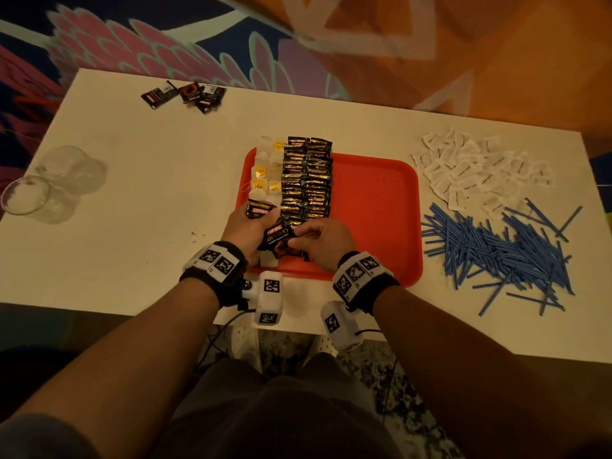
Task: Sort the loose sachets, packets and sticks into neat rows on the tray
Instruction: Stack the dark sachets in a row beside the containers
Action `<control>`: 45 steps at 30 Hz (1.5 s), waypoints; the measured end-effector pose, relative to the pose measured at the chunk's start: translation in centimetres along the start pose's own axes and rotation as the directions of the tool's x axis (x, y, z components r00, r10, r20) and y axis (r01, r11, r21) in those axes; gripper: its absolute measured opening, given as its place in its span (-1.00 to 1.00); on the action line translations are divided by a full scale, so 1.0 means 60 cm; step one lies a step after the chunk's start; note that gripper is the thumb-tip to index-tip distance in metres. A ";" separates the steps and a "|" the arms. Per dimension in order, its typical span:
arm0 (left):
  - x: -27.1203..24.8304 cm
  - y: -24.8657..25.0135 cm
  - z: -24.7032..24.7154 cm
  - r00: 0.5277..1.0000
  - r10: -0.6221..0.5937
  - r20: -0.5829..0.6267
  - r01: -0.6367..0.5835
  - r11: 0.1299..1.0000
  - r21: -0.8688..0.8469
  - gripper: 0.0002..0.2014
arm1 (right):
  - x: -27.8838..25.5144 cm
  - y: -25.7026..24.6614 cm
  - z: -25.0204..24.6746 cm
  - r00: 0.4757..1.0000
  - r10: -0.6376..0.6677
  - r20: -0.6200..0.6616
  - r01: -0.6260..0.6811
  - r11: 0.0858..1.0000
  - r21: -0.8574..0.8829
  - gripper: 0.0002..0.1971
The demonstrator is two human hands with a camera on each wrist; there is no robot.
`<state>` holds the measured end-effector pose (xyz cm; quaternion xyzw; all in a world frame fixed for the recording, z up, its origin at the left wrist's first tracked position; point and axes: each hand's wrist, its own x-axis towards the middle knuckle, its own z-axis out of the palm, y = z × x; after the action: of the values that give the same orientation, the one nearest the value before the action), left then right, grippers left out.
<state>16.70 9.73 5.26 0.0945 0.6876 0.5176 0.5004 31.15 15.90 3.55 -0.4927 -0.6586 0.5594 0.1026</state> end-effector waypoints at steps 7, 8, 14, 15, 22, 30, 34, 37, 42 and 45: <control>0.016 -0.014 -0.037 0.975 -0.038 -0.221 0.043 0.999 0.022 -0.87 | -0.012 0.054 0.014 0.981 0.176 -0.076 -0.186 0.971 -0.153 -0.75; 0.018 -0.018 -0.044 0.971 -0.055 -0.232 0.059 0.998 0.014 -0.89 | -0.012 0.062 0.017 0.976 0.201 -0.081 -0.212 0.963 -0.165 -0.75; 0.016 -0.037 -0.086 0.973 -0.069 -0.222 0.084 0.995 0.059 -0.94 | 0.003 0.082 0.042 0.940 0.317 -0.129 -0.339 0.913 -0.229 -0.80; 0.015 -0.040 -0.093 0.975 -0.062 -0.213 0.078 0.995 0.067 -0.94 | 0.007 0.083 0.046 0.934 0.327 -0.141 -0.352 0.908 -0.226 -0.83; 0.016 -0.049 -0.129 0.979 -0.053 -0.197 0.067 0.996 0.061 -0.98 | 0.021 0.082 0.066 0.906 0.358 -0.227 -0.396 0.905 -0.156 -0.85; 0.018 -0.041 -0.114 0.986 -0.087 -0.144 0.090 0.996 0.012 -0.92 | 0.010 0.076 0.052 0.903 0.347 -0.251 -0.390 0.909 -0.146 -0.82; 0.015 -0.035 -0.085 0.994 -0.058 -0.096 0.064 0.996 0.057 -0.92 | 0.000 0.048 0.054 0.964 0.211 -0.161 -0.229 0.967 -0.107 -0.77; 0.012 -0.029 -0.060 1.000 -0.003 -0.011 0.004 0.995 0.100 -0.91 | -0.007 0.012 0.057 0.993 0.113 -0.036 -0.113 0.994 -0.009 -0.81; 0.009 -0.008 -0.028 0.993 0.056 0.102 -0.064 0.994 0.083 -0.91 | -0.011 -0.019 0.026 0.997 0.072 0.034 -0.073 0.997 0.038 -0.88; 0.012 0.003 -0.015 0.991 0.024 0.129 -0.030 0.998 0.049 -0.92 | -0.015 -0.014 0.010 0.999 0.037 0.013 -0.037 0.999 0.037 -0.91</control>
<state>15.60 9.72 4.92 0.1495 0.6656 0.4995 0.5339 30.73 14.94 4.42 -0.4994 -0.6396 0.5763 0.0973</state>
